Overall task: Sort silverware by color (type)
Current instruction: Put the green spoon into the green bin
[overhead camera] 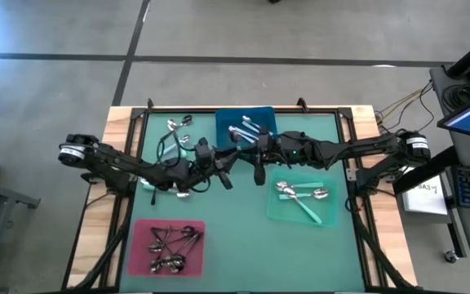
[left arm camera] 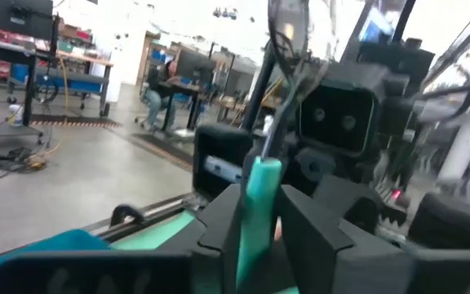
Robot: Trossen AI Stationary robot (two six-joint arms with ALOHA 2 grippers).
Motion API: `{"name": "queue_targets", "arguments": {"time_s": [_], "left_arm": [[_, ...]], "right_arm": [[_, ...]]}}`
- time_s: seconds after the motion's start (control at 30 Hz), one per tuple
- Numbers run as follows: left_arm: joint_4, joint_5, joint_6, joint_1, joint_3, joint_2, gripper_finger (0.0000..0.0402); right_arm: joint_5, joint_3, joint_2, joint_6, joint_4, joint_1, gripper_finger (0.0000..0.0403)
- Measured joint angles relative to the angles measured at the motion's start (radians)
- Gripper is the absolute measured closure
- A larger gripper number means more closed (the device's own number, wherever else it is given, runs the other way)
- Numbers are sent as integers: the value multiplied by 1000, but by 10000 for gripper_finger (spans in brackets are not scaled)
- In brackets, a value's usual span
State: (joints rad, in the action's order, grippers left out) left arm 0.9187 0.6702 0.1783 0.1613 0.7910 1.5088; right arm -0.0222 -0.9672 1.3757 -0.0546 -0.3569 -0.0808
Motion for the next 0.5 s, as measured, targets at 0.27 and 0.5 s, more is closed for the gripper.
{"name": "queue_targets", "arguments": {"time_s": [0.27, 0.5], "left_arm": [[-295, -7, -5, 1, 0, -58, 283], [-1005, -32, 239, -12, 0, -256, 282]], "right_arm": [[-170, -61, -9, 65, 218, -20, 370], [-213, -160, -10, 21, 601, -24, 370]]}}
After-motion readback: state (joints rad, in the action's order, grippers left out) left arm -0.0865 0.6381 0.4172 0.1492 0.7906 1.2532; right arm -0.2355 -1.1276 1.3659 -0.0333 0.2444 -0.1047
